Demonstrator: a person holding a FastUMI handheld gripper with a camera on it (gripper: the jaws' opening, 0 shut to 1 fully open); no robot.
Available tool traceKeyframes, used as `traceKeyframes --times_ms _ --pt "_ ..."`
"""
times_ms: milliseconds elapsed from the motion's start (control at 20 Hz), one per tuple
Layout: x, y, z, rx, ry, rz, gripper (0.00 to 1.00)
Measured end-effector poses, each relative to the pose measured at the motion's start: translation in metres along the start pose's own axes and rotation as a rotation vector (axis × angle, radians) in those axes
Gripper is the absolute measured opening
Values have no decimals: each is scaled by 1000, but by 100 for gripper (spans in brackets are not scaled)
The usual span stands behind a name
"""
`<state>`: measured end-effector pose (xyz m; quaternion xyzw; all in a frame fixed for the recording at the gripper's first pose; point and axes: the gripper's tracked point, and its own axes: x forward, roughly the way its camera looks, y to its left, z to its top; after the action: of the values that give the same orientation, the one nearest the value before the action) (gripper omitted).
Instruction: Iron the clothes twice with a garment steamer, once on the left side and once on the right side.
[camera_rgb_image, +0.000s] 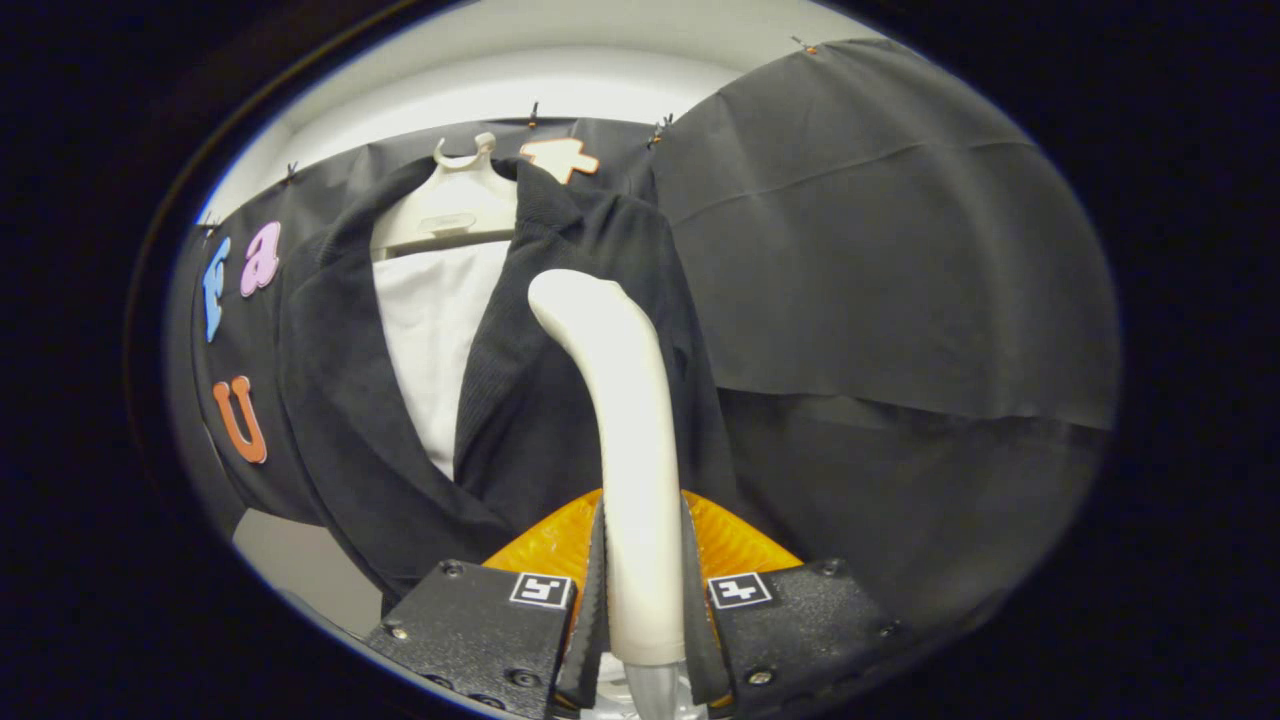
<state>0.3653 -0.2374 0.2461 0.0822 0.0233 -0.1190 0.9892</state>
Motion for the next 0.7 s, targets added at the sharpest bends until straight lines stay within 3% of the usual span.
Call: traceKeyframes --times_ms 700 --pt "-7 6 -55 -44 81 -5 37"
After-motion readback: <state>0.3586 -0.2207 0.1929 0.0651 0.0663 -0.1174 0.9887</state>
